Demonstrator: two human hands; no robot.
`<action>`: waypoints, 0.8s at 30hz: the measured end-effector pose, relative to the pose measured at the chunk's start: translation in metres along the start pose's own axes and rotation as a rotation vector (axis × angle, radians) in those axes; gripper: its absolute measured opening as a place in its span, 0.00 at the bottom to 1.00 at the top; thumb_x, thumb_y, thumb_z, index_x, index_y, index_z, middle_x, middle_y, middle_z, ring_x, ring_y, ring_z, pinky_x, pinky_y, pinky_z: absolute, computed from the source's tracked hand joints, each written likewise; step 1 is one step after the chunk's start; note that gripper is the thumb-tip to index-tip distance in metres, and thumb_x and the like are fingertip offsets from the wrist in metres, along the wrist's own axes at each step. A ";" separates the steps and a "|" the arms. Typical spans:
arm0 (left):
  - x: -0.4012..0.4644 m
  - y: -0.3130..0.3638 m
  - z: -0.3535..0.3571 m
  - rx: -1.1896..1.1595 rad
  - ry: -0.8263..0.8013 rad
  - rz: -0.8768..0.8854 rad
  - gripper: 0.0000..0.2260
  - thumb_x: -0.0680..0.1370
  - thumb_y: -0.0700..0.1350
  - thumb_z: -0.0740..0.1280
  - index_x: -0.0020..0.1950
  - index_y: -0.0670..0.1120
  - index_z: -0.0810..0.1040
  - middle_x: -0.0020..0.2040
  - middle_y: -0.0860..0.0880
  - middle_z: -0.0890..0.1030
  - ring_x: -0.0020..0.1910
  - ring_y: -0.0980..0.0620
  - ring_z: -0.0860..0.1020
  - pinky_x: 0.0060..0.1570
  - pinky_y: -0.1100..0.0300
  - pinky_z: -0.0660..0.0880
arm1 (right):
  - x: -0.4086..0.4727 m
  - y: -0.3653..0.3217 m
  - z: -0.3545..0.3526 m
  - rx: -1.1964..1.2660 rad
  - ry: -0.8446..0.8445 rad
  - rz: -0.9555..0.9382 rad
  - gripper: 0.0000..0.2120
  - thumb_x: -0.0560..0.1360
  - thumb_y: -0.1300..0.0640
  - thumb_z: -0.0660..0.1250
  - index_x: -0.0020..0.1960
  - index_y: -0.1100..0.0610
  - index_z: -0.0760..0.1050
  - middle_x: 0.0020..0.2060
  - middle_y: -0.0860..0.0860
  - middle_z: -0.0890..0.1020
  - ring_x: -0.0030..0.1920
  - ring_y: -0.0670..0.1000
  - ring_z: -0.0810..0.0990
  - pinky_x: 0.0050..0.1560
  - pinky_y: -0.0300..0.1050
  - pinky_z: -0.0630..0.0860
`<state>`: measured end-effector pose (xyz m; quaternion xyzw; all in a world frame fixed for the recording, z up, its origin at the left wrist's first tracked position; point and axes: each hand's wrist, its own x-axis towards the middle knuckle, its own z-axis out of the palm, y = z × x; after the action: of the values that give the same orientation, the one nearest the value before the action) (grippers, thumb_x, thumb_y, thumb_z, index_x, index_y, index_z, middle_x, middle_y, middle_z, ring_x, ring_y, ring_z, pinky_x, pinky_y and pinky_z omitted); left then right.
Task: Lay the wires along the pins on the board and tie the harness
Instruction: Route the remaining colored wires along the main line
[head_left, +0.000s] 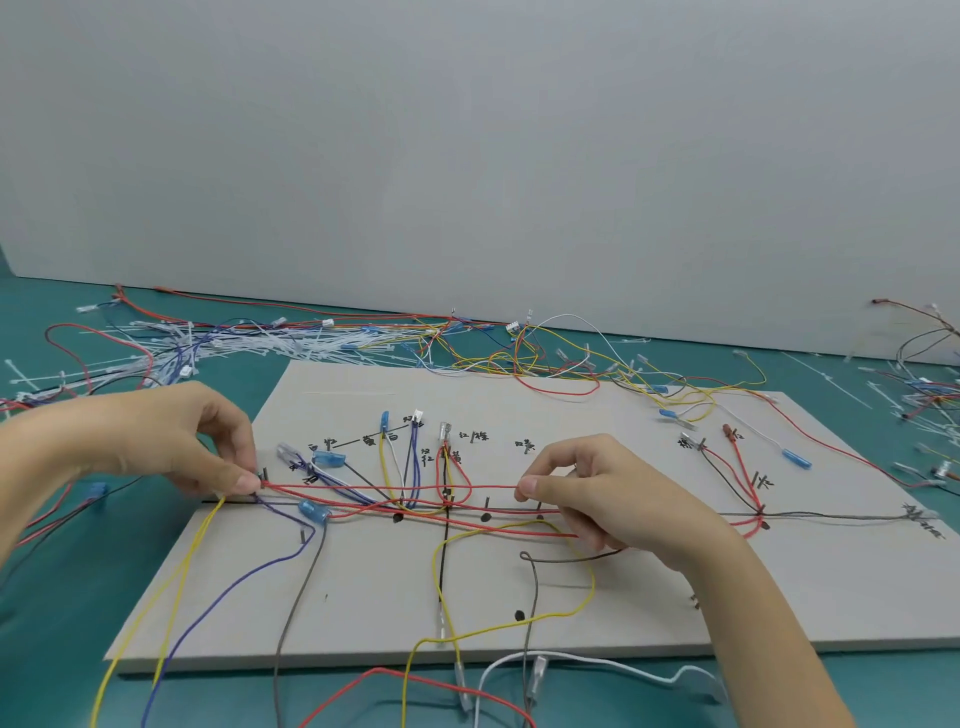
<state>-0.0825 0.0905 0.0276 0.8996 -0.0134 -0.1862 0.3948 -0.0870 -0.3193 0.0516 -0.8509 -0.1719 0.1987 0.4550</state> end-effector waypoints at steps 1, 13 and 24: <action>0.000 0.000 0.000 0.007 -0.001 0.001 0.25 0.51 0.60 0.84 0.38 0.46 0.84 0.36 0.43 0.83 0.30 0.50 0.80 0.33 0.59 0.78 | -0.001 0.001 -0.002 0.006 -0.001 0.011 0.07 0.78 0.53 0.67 0.46 0.56 0.79 0.18 0.50 0.70 0.19 0.47 0.62 0.20 0.33 0.58; -0.011 0.022 0.009 0.098 0.003 -0.055 0.21 0.56 0.63 0.78 0.36 0.47 0.85 0.34 0.46 0.84 0.31 0.56 0.80 0.30 0.62 0.76 | -0.015 -0.001 -0.026 0.399 -0.114 -0.199 0.05 0.69 0.57 0.70 0.40 0.58 0.82 0.28 0.59 0.75 0.26 0.51 0.78 0.41 0.38 0.77; -0.016 0.048 0.035 0.405 0.159 -0.061 0.30 0.48 0.77 0.71 0.28 0.52 0.74 0.27 0.53 0.81 0.25 0.57 0.72 0.31 0.60 0.69 | -0.017 -0.001 -0.034 1.006 -0.167 -0.164 0.20 0.62 0.54 0.80 0.51 0.62 0.83 0.20 0.45 0.65 0.14 0.43 0.52 0.12 0.32 0.59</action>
<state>-0.1042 0.0353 0.0454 0.9724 0.0078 -0.1202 0.1998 -0.0847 -0.3506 0.0730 -0.4917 -0.1571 0.2875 0.8067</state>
